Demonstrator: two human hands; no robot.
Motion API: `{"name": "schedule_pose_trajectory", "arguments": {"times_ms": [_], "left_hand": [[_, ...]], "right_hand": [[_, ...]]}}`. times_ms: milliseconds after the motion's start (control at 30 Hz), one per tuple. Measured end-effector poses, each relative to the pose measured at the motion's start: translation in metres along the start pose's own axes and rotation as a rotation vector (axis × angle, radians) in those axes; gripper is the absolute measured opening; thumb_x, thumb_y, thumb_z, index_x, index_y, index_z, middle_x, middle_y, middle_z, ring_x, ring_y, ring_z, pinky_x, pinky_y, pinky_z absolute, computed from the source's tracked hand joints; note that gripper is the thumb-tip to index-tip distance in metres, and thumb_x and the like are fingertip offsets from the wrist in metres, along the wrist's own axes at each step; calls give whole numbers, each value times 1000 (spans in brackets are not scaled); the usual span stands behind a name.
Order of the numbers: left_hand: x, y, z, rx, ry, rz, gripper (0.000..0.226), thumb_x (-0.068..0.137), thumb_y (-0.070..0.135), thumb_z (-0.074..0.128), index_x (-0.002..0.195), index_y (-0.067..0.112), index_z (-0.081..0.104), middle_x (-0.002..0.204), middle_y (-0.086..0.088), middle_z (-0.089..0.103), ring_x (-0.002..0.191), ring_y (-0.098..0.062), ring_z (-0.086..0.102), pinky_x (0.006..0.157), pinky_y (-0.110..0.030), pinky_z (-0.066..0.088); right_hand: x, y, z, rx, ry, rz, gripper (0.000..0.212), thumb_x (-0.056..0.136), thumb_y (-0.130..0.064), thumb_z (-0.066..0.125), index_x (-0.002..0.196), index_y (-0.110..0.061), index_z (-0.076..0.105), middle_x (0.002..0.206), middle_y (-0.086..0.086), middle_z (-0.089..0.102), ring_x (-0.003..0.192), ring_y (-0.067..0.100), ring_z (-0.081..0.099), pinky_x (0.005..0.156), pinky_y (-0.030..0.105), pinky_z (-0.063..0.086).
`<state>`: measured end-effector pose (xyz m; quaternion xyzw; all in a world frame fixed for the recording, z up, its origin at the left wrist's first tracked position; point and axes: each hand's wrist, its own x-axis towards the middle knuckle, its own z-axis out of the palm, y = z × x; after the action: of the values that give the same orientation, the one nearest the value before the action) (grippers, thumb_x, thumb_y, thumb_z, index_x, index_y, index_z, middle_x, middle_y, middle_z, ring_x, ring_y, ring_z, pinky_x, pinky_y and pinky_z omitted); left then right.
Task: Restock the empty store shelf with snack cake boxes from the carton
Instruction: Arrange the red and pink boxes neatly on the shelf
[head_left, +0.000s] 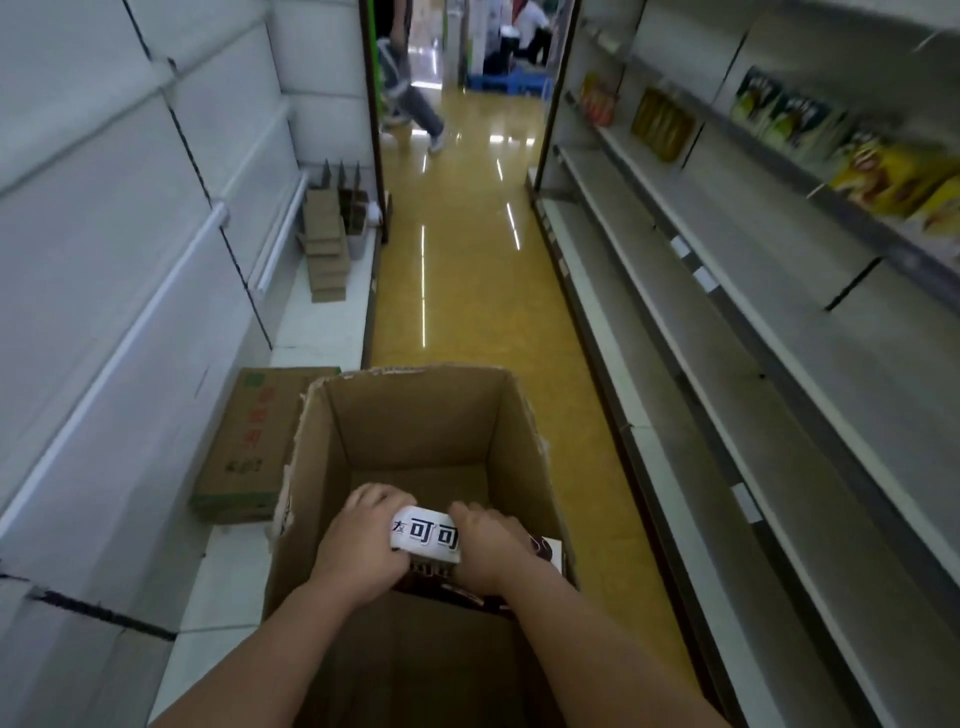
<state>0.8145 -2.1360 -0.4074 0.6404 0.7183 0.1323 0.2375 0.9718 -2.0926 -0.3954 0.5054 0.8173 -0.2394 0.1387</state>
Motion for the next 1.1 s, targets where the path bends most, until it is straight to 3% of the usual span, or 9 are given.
{"name": "schedule_pose_trajectory", "arguments": {"times_ms": [133, 300, 400, 500, 633, 767, 867, 967, 1100], "left_hand": [[-37, 33, -25, -133, 180, -89, 92, 74, 26, 76, 149, 31, 24, 154, 4, 23, 142, -19, 19, 113, -43, 27], [-77, 81, -40, -802, 306, -377, 116, 69, 30, 83, 153, 25, 3, 158, -9, 18, 143, -30, 23, 113, -54, 25], [-99, 110, -35, -1176, 22, -485, 107, 63, 52, 80, 149, 19, 25, 148, -13, 40, 133, -34, 40, 108, -55, 32], [-119, 151, -35, -1375, -342, -358, 64, 76, 53, 64, 124, 12, 57, 114, -14, 68, 105, -30, 64, 83, -43, 51], [-124, 193, -27, -1460, -368, -271, 65, 72, 46, 66, 125, 9, 57, 108, -18, 70, 101, -35, 67, 83, -46, 53], [-127, 230, -16, -1582, -314, -257, 73, 74, 50, 65, 136, 17, 47, 120, -16, 65, 104, -35, 64, 75, -44, 55], [-134, 254, -5, -1662, -372, -275, 77, 74, 54, 61, 139, 15, 42, 128, -19, 59, 107, -34, 61, 74, -44, 53], [-145, 273, 9, -1655, -540, -288, 84, 71, 55, 61, 140, 13, 39, 128, -22, 58, 107, -35, 60, 75, -46, 52], [-153, 279, 15, -1585, -620, -220, 79, 72, 43, 65, 140, 11, 37, 128, -23, 58, 111, -35, 58, 96, -51, 46]], "right_hand": [[-58, 3, -36, 188, 42, 58, 49, 81, -24, 70, 121, -13, 44, 121, 8, 55, 110, 26, 54, 88, 34, 44], [-136, 20, -69, 807, 64, 147, 43, 80, -9, 72, 116, -12, 48, 116, 11, 64, 101, 26, 65, 91, 42, 53], [-174, 34, -82, 1040, 69, 159, 43, 83, -10, 70, 118, -17, 46, 113, 11, 67, 99, 27, 68, 89, 45, 55], [-204, 46, -88, 1193, 53, 174, 47, 83, -16, 71, 123, -17, 45, 113, 12, 68, 100, 28, 68, 91, 49, 53], [-242, 65, -86, 1211, 180, 243, 65, 80, -32, 75, 134, -20, 42, 117, 9, 67, 101, 24, 68, 95, 47, 52], [-288, 83, -72, 1217, 528, 408, 88, 78, -49, 73, 146, -17, 28, 141, 12, 47, 107, 22, 60, 87, 36, 53], [-318, 94, -52, 1507, 692, 470, 78, 80, -40, 73, 141, -12, 34, 131, 14, 55, 97, 24, 61, 75, 32, 54], [-345, 99, -35, 1726, 694, 441, 52, 80, -19, 75, 125, -7, 51, 108, 14, 69, 90, 27, 67, 69, 33, 57], [-399, 113, -22, 1751, 789, 517, 45, 77, -7, 76, 117, -6, 55, 107, 17, 70, 102, 36, 66, 94, 49, 51]]}}
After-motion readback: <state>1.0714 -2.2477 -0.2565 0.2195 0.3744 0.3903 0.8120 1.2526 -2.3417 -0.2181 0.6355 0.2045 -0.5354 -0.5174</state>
